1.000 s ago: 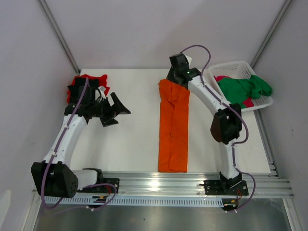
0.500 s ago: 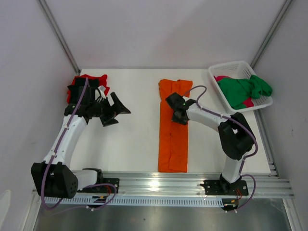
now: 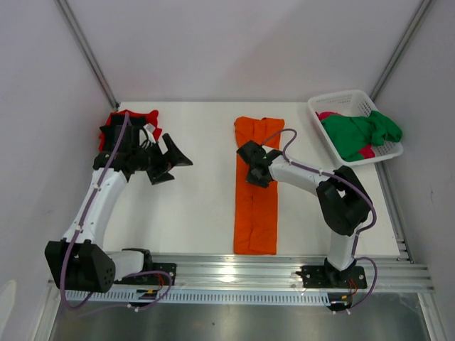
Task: Fold and stack the t-shirts
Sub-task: Rotate the tshirt 90 degrees, then grab the bottom of the folded rectangular tshirt with both arms
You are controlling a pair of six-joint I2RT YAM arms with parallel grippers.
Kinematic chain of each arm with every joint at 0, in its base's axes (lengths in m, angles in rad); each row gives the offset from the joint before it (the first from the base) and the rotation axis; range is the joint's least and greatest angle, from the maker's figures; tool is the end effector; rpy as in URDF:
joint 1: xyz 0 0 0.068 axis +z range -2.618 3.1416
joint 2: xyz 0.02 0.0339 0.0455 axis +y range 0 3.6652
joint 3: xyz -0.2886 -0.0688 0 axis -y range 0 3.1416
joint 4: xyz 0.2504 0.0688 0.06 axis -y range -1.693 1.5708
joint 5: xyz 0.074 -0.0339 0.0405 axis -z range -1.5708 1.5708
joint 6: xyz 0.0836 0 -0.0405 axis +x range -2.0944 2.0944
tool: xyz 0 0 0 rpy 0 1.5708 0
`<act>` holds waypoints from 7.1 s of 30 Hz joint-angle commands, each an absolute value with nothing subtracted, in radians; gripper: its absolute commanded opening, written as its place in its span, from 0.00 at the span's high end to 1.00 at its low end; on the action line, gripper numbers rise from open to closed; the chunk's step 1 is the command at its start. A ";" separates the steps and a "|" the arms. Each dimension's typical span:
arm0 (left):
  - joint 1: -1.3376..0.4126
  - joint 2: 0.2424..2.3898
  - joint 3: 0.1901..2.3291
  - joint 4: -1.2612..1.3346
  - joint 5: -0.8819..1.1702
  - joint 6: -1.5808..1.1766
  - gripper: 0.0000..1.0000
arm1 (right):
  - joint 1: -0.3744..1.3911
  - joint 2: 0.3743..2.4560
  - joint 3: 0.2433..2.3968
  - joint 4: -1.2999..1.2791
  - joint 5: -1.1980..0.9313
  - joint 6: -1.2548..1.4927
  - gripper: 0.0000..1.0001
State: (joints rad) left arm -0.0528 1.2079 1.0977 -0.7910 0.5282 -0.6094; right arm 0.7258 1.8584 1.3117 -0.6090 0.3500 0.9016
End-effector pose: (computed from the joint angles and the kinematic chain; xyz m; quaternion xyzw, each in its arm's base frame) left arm 0.2612 -0.0560 0.3008 -0.1680 0.9002 -0.3363 0.2198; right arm 0.3246 0.2497 0.1717 0.1203 0.9567 0.0305 0.2632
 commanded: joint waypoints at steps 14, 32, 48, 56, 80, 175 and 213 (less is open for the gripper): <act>-0.046 1.155 1.215 -0.847 0.512 -0.583 0.00 | 0.738 2.066 1.368 -0.594 0.330 0.882 0.62; -0.046 1.144 1.216 -0.851 0.506 -0.597 0.01 | 0.811 2.181 1.543 -0.610 0.233 0.858 0.62; -0.046 1.163 1.218 -0.833 0.512 -0.615 0.00 | 0.887 2.247 1.654 -0.667 0.192 0.799 0.63; -0.046 1.175 1.174 -0.799 0.525 -0.620 0.00 | 0.859 2.125 1.579 -0.612 0.265 0.764 0.62; -0.046 1.221 1.069 -0.749 0.551 -0.578 0.00 | 0.658 2.100 1.759 -0.406 0.391 0.594 0.61; -0.046 1.138 0.982 -0.653 0.626 -0.561 0.01 | 0.643 1.668 1.237 -0.101 -0.058 0.572 0.60; -0.051 1.123 0.897 -0.657 0.684 -0.580 0.01 | 0.770 1.311 0.242 0.541 -0.561 0.960 0.61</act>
State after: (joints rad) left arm -0.0521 1.1622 0.9104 -0.6785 0.6659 -0.5758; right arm 0.7609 1.2686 0.2642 0.3664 -0.5011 0.9421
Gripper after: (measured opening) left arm 0.994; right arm 0.391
